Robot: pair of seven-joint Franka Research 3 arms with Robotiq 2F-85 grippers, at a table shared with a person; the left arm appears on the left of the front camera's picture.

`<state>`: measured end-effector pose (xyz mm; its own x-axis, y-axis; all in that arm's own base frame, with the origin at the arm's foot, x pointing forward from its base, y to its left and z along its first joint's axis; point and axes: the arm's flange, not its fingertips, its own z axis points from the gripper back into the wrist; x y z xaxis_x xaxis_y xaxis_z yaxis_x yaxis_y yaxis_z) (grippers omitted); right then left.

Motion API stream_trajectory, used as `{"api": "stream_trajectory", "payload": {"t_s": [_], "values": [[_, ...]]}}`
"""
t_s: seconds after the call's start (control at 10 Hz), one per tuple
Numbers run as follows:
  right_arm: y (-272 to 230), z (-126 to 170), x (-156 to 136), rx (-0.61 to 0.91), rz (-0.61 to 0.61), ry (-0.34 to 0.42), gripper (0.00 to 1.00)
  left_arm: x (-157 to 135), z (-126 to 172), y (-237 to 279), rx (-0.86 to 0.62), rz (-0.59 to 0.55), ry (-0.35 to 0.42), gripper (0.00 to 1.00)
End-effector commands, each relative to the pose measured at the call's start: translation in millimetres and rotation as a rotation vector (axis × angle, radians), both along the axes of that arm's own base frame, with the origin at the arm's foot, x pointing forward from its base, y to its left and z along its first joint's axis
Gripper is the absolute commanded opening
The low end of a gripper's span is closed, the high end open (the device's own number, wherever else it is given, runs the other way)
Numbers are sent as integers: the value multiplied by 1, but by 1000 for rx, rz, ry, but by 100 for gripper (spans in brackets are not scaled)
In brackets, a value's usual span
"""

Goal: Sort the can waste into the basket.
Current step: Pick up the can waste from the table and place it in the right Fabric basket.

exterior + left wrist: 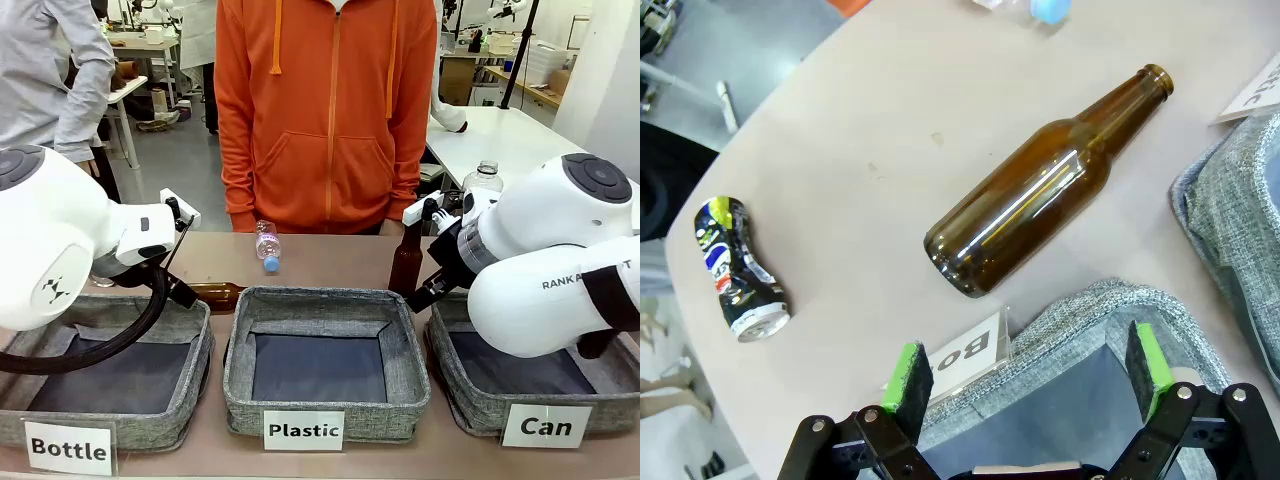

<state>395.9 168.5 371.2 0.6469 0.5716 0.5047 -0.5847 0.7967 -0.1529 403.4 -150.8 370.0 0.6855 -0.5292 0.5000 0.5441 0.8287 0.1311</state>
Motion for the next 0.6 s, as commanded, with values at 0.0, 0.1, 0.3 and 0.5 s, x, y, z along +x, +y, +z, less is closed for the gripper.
{"api": "stream_trajectory", "payload": {"t_s": [0.0, 0.1, 0.3, 0.5], "values": [[0, 0, 0, 1, -1, 0, 100, 0, 0, 0, 0, 0, 0, 100], [0, 0, 0, 1, -1, 0, 100, 0, 0, 0, 0, 0, 0, 100], [0, 0, 0, 1, -1, 0, 100, 0, 0, 0, 0, 0, 0, 100], [0, 0, 0, 1, -1, 0, 100, 0, 0, 0, 0, 0, 0, 100]]}}
